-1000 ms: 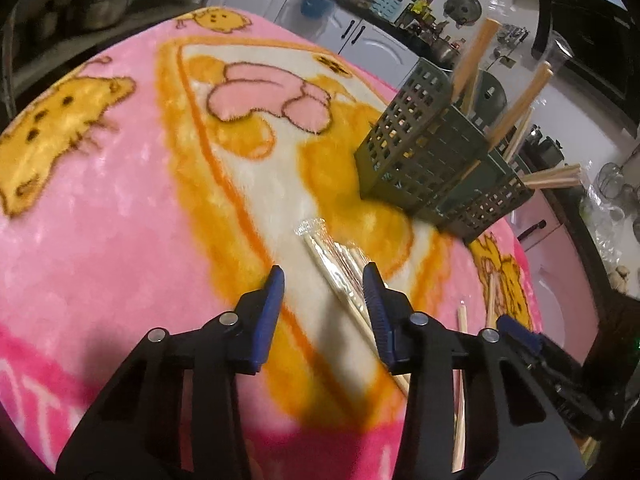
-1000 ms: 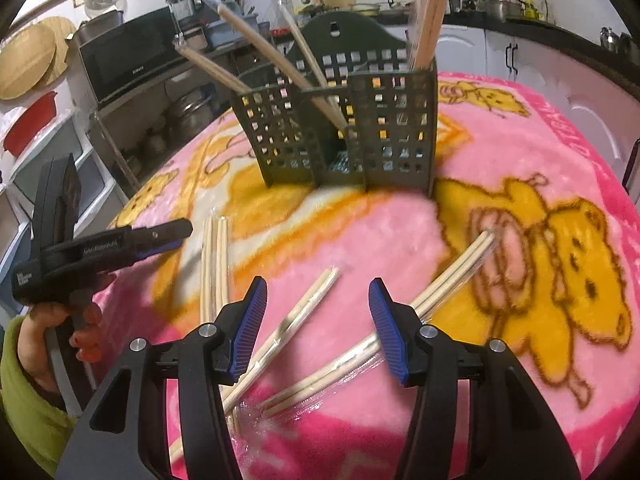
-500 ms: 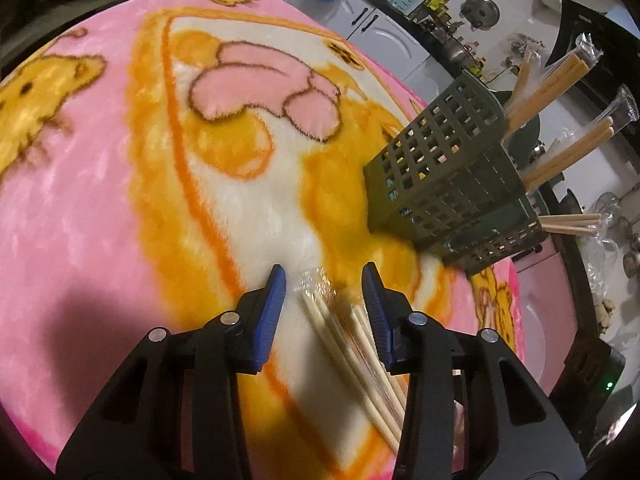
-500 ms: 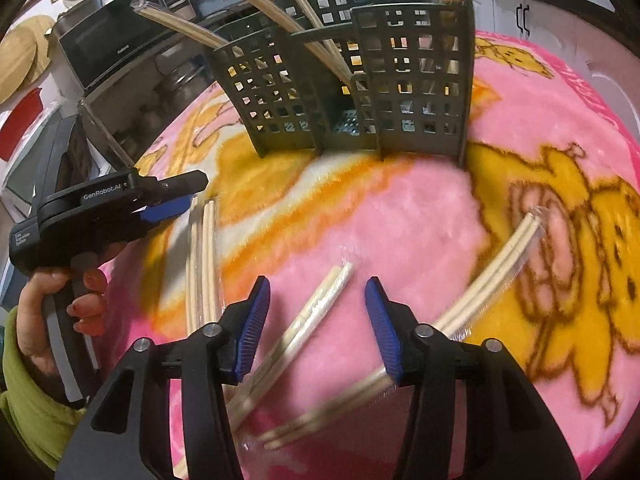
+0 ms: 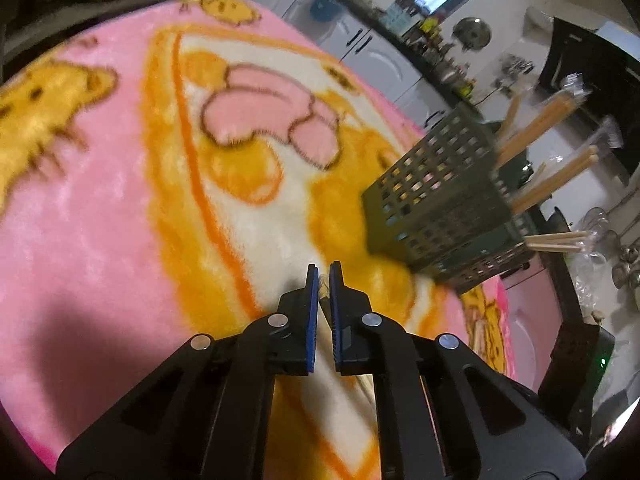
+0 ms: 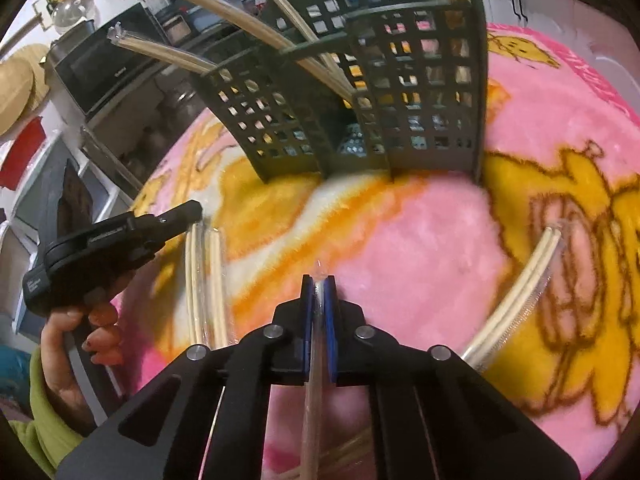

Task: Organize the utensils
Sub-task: 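Close both grippers on wooden chopsticks from the pile, then lift both held chopsticks up over the green caddy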

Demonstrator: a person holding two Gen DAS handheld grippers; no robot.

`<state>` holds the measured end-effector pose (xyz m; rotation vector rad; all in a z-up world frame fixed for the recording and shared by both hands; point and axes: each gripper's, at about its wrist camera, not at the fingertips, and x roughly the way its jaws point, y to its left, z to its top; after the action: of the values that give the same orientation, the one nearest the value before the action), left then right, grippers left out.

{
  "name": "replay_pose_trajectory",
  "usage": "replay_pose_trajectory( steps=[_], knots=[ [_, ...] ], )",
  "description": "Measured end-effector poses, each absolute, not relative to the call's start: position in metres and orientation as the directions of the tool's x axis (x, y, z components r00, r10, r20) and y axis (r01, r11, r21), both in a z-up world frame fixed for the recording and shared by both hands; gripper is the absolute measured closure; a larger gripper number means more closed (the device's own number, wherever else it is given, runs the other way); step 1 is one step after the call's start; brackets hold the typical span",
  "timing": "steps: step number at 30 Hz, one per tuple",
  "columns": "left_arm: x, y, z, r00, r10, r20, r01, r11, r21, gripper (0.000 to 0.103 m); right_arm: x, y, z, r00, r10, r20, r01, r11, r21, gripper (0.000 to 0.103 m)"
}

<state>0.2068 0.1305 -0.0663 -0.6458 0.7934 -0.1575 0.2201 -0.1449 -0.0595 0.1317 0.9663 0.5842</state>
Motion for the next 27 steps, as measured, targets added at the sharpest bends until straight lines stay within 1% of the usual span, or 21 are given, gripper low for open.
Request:
replay_pose_trajectory(
  steps=[5, 13, 20, 27],
  knots=[
    [0.189, 0.127, -0.032, 0.755, -0.374, -0.539, -0.033, 0.799, -0.6, 0.1, 0.216, -0.14, -0.039, 0.452, 0.55, -0.703, -0.436, 0.823, 0.364, 0.097],
    [0.165, 0.108, 0.032, 0.819, -0.393, -0.417, 0.105, 0.818, -0.565, 0.101, 0.197, -0.142, 0.016, 0.533, 0.595, -0.602, -0.504, 0.794, 0.338, 0.097],
    [0.155, 0.08, 0.072, 0.828, -0.43, -0.36, 0.21, 0.833, -0.512, 0.103, 0.178, -0.157, 0.059, 0.619, 0.604, -0.502, -0.538, 0.792, 0.29, 0.097],
    [0.149, 0.058, 0.1, 0.826, -0.464, -0.319, 0.289, 0.836, -0.466, 0.103, 0.16, -0.178, 0.083, 0.719, 0.572, -0.394, -0.524, 0.82, 0.231, 0.097]
  ],
)
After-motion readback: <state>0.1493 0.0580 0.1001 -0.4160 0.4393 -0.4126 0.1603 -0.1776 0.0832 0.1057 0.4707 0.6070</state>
